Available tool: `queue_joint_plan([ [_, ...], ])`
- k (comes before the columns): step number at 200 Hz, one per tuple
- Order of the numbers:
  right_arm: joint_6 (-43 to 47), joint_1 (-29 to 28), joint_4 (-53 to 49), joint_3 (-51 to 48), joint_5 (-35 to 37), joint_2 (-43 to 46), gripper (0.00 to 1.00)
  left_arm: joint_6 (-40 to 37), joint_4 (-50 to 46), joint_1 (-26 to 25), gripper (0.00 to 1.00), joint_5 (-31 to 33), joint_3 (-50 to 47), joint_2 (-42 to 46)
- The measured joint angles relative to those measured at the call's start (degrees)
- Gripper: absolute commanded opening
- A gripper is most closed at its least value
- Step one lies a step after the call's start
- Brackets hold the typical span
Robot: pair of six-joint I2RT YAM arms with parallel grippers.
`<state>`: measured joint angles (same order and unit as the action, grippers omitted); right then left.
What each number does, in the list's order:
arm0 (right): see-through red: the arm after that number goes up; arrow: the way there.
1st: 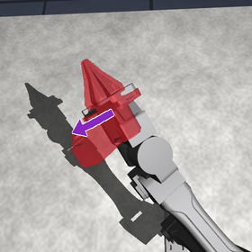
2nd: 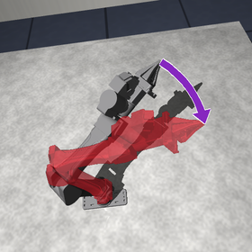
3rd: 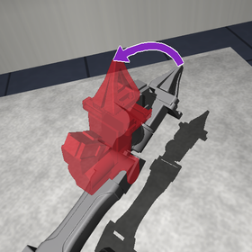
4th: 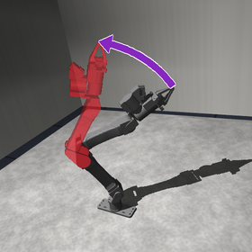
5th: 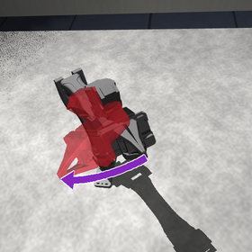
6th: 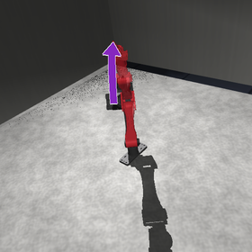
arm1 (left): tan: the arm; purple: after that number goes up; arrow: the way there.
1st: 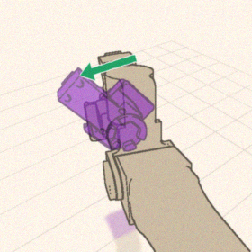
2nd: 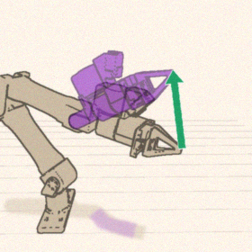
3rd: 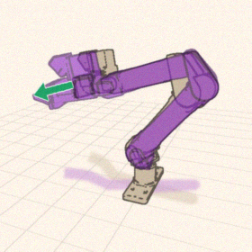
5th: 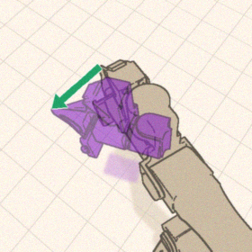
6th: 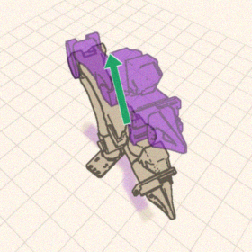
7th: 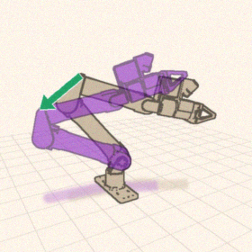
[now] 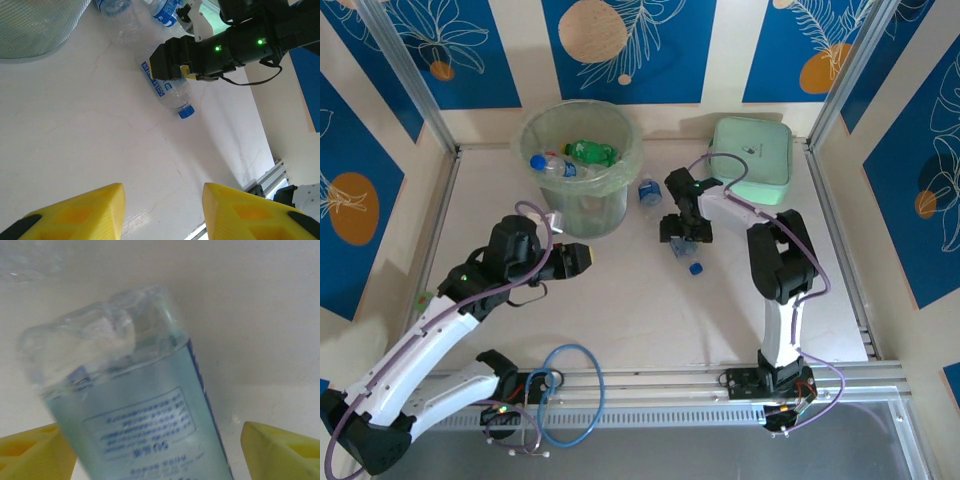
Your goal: Put the plastic bottles in the bin
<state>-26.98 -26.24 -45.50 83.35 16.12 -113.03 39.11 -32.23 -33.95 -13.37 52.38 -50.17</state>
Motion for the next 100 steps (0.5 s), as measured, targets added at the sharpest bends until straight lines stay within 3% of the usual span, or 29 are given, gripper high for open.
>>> queue_joint_plan([
  [42,0.0,0.0,-0.9,0.4,0.2,-1.6,0.77,0.0,0.0,0.0,0.45,0.0,-0.2,0.0],
  [100,-0.5,0.0,-0.8,1.3,0.2,-1.6,0.58,0.0,0.0,0.0,0.45,-0.1,-1.0,0.2],
])
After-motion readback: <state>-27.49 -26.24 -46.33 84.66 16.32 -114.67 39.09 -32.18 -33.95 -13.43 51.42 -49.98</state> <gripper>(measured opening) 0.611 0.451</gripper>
